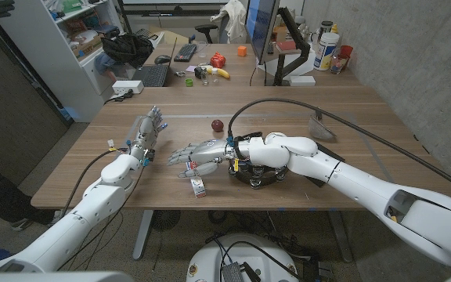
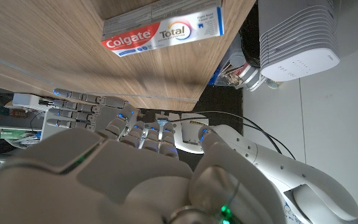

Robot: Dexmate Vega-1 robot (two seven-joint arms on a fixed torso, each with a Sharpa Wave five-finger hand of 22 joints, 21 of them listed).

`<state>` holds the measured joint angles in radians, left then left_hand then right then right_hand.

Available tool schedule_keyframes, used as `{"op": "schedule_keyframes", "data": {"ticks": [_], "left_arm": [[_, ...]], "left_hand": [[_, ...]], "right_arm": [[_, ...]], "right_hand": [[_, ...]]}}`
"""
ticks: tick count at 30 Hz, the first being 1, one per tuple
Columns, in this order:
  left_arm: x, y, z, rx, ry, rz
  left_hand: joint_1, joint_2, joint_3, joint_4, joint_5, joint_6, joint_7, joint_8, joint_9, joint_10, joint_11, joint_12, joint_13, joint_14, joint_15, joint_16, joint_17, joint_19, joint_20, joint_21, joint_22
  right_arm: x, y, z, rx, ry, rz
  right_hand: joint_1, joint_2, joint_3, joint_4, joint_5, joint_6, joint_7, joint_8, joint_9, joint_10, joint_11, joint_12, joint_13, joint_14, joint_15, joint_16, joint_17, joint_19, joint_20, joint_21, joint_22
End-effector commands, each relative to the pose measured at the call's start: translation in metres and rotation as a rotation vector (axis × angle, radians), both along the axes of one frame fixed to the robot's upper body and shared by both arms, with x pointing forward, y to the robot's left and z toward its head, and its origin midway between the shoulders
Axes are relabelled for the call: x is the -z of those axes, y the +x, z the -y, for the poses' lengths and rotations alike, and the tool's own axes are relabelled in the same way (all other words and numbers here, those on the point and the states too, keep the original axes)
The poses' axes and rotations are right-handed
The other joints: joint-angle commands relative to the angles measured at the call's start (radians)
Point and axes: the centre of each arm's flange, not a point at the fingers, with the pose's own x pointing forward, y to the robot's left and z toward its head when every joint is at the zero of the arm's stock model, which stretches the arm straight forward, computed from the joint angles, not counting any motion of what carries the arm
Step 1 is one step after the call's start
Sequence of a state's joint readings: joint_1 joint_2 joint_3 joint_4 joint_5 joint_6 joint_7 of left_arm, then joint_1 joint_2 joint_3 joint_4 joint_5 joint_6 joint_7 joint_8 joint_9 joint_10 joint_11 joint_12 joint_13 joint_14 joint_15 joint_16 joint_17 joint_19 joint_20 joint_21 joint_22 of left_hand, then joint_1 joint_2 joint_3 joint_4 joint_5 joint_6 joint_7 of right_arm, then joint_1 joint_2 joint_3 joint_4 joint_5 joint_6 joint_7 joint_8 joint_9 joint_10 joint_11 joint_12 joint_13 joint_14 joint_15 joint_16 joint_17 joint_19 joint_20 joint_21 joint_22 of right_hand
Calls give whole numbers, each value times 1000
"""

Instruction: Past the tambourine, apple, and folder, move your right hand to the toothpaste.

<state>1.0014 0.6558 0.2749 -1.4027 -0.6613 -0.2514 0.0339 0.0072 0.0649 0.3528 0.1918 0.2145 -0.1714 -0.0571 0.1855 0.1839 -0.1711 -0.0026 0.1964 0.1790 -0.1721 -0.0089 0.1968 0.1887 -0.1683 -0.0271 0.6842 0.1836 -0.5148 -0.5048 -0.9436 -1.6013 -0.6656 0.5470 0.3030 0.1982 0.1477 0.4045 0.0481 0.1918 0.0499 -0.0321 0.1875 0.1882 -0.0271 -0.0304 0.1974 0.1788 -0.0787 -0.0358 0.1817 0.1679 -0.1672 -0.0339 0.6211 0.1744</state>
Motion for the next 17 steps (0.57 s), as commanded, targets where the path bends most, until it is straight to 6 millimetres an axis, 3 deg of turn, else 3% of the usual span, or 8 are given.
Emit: {"op": "schedule_keyframes", "data": {"ticks": [1,17], "left_arm": [[-3,-1,-8,13,0,16],[-6,-10,-20,8,-1,33]], "left_hand": [[-6,115,7,2,5,-117,5,4,2,-110,-8,4,4,-144,-8,-1,2,-180,-6,-1,6],[-6,113,6,1,5,-116,4,5,2,-109,-9,4,4,-143,-12,0,2,-176,-11,0,6]], "right_arm": [[0,0,-9,8,-4,10],[2,-6,-23,-7,-21,15]], "right_hand": [[9,17,3,-3,-5,-6,2,4,4,-5,-4,1,3,-11,-29,0,2,-1,-94,-3,5],[9,17,1,-4,-5,-7,3,5,4,-4,-2,2,3,-10,-30,1,2,1,-94,-8,5]]}}
